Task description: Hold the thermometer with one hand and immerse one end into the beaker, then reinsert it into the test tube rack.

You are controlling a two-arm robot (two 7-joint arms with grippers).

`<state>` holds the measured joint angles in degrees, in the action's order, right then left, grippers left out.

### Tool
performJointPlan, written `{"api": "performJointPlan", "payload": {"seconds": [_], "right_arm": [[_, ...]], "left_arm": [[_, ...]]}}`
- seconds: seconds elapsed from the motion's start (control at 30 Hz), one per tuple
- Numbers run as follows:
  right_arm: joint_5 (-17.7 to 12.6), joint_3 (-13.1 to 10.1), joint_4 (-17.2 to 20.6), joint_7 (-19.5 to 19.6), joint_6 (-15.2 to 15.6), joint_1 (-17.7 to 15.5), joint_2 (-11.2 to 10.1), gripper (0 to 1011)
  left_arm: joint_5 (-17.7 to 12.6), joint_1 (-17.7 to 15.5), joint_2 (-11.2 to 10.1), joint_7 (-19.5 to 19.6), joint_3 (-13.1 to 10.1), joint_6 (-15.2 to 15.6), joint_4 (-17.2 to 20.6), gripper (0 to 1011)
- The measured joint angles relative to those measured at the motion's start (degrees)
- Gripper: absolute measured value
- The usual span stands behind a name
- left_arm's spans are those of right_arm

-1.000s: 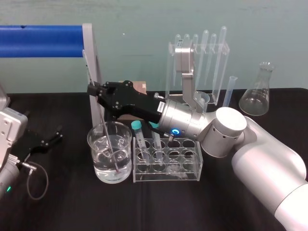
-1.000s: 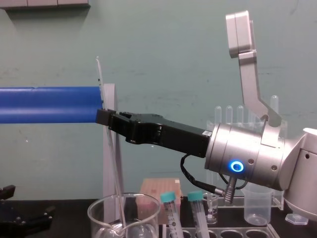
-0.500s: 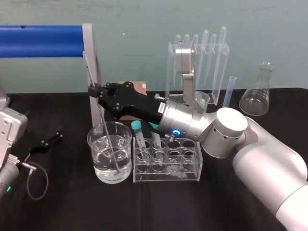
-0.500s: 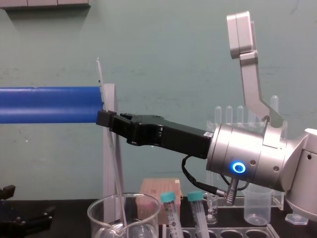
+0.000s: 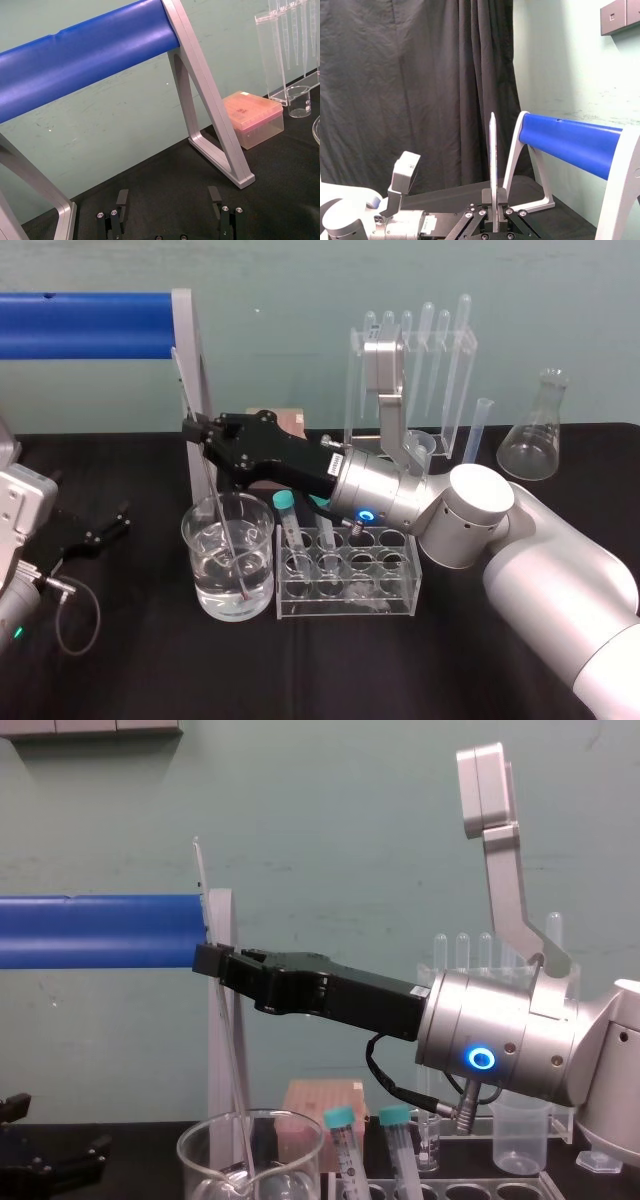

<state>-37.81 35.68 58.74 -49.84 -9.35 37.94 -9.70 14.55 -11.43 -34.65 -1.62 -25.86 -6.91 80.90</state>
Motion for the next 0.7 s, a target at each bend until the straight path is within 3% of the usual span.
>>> {"api": "performJointPlan", "payload": {"seconds": [0.7], "right_arm": [[0.1,0.1,0.1,0.1,0.0,-0.1,-0.1,55]], "left_arm": [[0.0,0.0,0.0,0.0,0.0,0.0,0.0,1008]]}}
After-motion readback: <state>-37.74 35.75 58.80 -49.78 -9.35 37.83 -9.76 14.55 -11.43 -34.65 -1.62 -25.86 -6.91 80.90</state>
